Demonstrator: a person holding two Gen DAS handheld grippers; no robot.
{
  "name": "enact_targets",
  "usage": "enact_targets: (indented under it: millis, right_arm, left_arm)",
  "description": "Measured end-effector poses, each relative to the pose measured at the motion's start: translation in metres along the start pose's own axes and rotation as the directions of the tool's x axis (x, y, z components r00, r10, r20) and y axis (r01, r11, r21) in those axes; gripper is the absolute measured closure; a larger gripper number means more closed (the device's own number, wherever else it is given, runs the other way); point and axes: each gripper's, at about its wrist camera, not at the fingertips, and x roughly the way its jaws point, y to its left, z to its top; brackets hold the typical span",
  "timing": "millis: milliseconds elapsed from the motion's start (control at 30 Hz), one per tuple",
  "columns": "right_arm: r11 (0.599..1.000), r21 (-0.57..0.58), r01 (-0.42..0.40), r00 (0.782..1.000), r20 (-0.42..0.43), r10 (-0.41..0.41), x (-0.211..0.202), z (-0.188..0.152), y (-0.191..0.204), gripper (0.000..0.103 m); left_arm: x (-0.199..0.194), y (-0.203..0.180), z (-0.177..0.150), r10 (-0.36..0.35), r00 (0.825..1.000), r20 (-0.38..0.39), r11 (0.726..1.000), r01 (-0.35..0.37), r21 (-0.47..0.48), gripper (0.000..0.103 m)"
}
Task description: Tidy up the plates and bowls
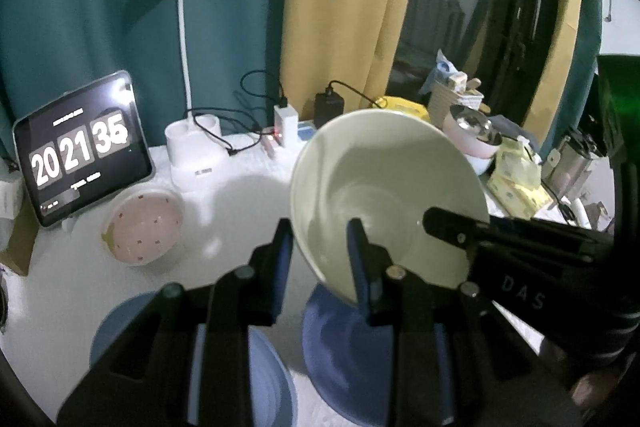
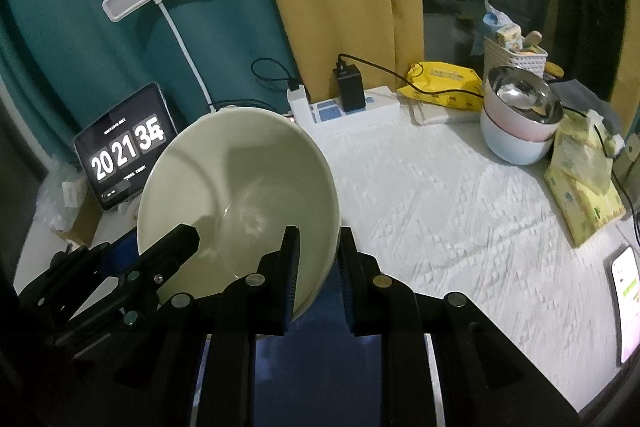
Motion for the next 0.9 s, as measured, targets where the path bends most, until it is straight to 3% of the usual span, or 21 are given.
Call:
enact_targets:
  millis: [900]
  right_arm:
    - [0.999,0.051,0.007,0.998,-0.065,-0.003,-0.007,-0.059,-0.025,0.083]
  left_arm:
    - [0.000,-0.024,-0.052,0.002,0.995,-0.103,1.000,0.000,0.023,0.075]
